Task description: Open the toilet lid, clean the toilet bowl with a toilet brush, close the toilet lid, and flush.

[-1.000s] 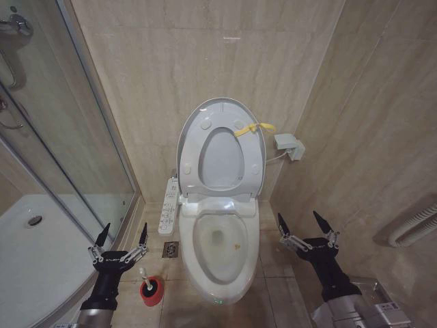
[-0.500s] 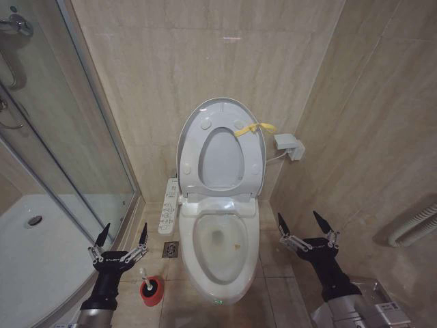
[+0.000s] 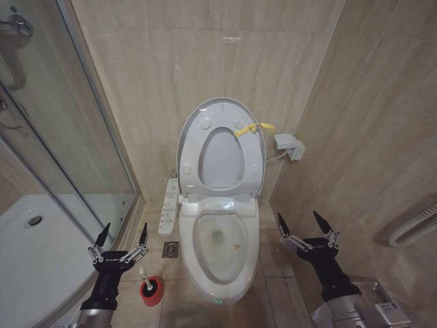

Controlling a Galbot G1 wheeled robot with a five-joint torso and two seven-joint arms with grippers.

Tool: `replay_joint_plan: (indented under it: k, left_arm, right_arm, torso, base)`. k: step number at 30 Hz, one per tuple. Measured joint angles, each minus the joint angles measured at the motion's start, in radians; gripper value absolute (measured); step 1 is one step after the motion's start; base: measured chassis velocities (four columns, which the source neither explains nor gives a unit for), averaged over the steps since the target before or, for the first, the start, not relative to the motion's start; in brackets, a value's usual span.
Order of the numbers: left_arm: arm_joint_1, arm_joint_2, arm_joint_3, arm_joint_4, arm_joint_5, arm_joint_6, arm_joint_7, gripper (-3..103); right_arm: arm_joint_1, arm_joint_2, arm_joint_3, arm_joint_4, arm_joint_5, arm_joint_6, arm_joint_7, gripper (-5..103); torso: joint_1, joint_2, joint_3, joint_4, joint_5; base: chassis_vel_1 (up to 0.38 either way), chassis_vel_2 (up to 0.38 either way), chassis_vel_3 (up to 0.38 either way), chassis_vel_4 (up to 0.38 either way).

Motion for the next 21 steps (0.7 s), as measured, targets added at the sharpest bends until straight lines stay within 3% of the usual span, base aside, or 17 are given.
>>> replay_joint_plan:
  k: [21]
  left_arm:
    - [0.000, 0.000, 0.000, 0.000, 0.000, 0.000, 0.000, 100]
  right_arm:
    - [0.000, 0.000, 0.000, 0.000, 0.000, 0.000, 0.000, 100]
  torso:
    - [0.000, 0.000, 0.000, 0.0000, 0.0000]
  base:
    - [0.000, 0.000, 0.000, 0.000]
